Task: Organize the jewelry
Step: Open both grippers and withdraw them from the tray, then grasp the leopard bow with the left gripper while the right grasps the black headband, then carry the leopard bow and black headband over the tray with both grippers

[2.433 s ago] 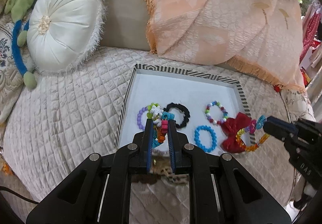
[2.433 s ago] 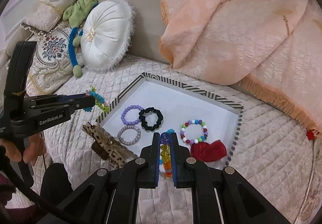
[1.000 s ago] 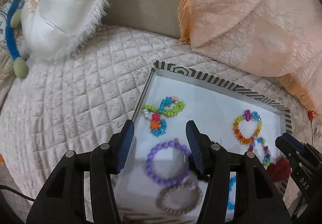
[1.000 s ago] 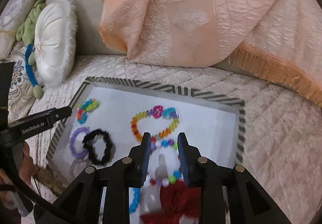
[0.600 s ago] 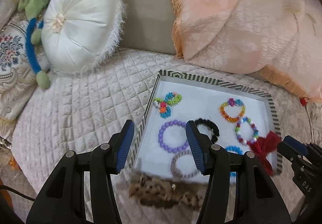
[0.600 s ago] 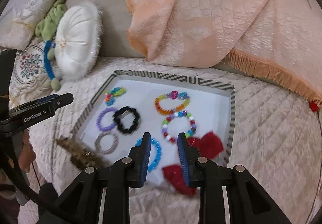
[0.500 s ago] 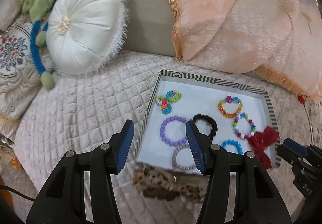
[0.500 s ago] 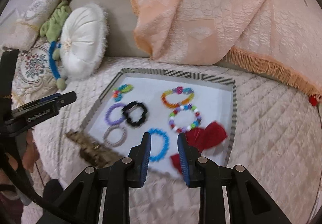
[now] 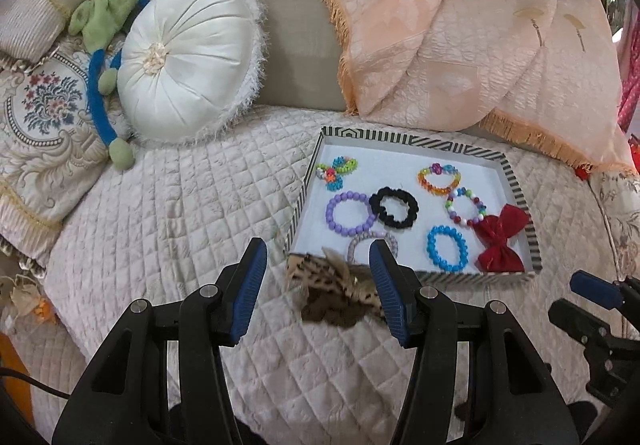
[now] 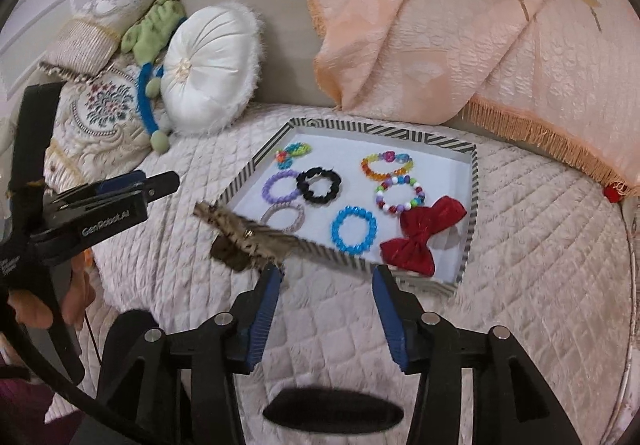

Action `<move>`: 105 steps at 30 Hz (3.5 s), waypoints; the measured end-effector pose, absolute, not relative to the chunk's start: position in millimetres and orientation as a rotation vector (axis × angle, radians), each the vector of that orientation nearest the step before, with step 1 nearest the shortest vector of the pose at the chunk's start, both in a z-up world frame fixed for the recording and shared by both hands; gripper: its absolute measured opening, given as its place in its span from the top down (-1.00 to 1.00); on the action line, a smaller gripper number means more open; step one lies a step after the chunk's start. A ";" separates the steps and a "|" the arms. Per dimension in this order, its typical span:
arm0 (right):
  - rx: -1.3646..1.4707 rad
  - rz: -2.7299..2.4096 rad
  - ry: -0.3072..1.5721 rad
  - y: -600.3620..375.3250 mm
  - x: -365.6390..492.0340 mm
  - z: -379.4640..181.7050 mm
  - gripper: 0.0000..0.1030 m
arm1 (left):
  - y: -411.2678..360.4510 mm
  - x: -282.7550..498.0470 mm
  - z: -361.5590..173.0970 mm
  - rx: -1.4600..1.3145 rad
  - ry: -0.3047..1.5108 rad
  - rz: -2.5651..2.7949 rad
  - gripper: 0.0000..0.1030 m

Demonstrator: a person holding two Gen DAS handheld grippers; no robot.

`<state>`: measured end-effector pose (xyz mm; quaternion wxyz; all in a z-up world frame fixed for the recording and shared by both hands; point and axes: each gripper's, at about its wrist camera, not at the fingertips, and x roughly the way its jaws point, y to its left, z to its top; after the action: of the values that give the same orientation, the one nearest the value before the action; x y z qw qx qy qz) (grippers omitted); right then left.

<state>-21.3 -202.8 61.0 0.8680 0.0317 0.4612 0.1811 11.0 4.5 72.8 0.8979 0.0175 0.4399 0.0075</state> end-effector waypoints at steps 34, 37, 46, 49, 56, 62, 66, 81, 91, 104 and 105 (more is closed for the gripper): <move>-0.544 0.711 1.138 -184.2 -74.8 -26.3 -0.40 | 43.0 36.1 -23.8 -0.042 1.204 -0.192 -0.23; -0.604 0.751 1.200 -173.4 -69.2 -45.9 -0.40 | 40.6 46.1 -32.0 -0.017 1.196 -0.193 -0.37; -0.384 0.754 1.257 -190.5 -53.2 -52.1 0.34 | 24.3 56.9 -62.4 -0.032 1.251 -0.264 0.35; -0.373 0.735 1.240 -195.8 -55.0 -46.3 0.41 | 19.7 52.8 -56.5 -0.031 1.225 -0.255 0.60; -0.183 0.682 1.159 -216.1 -50.2 -12.0 0.44 | 22.3 33.2 -10.8 -0.074 1.152 -0.283 0.65; -0.084 0.599 1.110 -221.1 -41.2 9.9 0.44 | 26.3 24.0 28.0 -0.097 1.096 -0.292 0.65; -0.059 0.575 1.080 -221.1 -37.4 25.0 0.44 | 22.6 22.2 40.5 -0.087 1.066 -0.276 0.65; 0.028 0.492 1.036 -228.4 4.7 43.4 0.44 | 13.9 34.0 60.4 -0.061 1.004 -0.254 0.65; 0.060 0.457 1.045 -236.4 44.8 41.1 0.44 | 5.7 60.5 56.1 -0.034 0.998 -0.242 0.65; 0.203 0.294 1.128 -268.6 155.8 5.3 0.44 | -10.5 159.2 26.2 -0.124 1.068 -0.194 0.65; 0.210 0.279 1.145 -269.2 167.0 -3.6 0.44 | -12.5 168.0 21.3 -0.126 1.077 -0.188 0.65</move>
<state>167.0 -269.2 -3.6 0.8261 0.0988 0.5390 0.1315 168.0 -12.5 21.3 0.8525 -0.0599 0.5116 -0.0893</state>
